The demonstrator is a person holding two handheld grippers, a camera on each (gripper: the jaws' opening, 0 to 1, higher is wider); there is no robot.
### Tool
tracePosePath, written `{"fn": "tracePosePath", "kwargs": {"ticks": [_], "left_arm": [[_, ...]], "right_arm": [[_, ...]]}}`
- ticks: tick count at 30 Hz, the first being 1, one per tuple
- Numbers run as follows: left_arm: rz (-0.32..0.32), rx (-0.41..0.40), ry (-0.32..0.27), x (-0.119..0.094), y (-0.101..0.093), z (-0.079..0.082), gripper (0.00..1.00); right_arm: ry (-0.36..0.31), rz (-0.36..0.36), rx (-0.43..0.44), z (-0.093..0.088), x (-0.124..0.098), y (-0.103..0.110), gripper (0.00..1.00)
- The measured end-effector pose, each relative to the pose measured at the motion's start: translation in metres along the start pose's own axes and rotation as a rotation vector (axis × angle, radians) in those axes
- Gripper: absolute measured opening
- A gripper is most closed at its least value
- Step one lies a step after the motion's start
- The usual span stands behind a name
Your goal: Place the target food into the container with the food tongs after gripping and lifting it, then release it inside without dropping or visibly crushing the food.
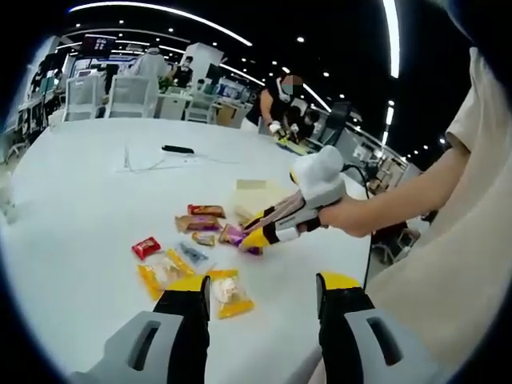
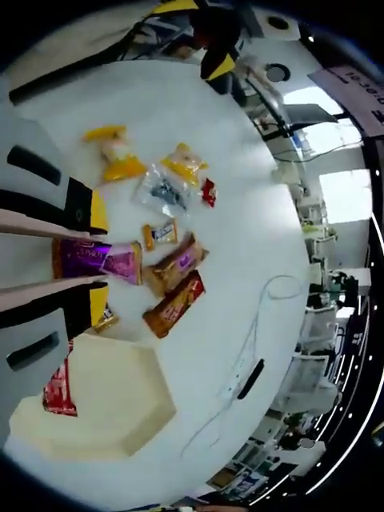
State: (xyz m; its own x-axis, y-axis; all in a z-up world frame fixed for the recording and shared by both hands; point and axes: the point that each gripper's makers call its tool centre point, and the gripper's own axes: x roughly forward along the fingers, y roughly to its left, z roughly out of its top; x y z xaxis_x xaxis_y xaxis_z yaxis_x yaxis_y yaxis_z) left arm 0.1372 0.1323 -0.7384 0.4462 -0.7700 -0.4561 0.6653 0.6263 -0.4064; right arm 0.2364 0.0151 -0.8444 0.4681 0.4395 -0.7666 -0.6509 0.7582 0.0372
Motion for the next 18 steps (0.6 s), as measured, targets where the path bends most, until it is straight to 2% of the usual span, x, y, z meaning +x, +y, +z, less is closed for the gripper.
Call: {"fn": "tracePosePath", "kwargs": {"ticks": [7,13,18], "left_arm": [[0.004,0.0,-0.003,-0.001,0.0,0.0,0.53],[0.004,0.0,0.0,-0.002,-0.002,-0.003,0.53],[0.0,0.005,-0.007,-0.001,-0.004,-0.001,0.53]], "right_arm": [[0.007,0.005,0.013,-0.006,-0.007,0.003,0.22],[0.003,0.018,0.059,-0.015,-0.016,0.005,0.22],[-0.006,0.028,0.072,-0.014,-0.021,0.011,0.22]]}}
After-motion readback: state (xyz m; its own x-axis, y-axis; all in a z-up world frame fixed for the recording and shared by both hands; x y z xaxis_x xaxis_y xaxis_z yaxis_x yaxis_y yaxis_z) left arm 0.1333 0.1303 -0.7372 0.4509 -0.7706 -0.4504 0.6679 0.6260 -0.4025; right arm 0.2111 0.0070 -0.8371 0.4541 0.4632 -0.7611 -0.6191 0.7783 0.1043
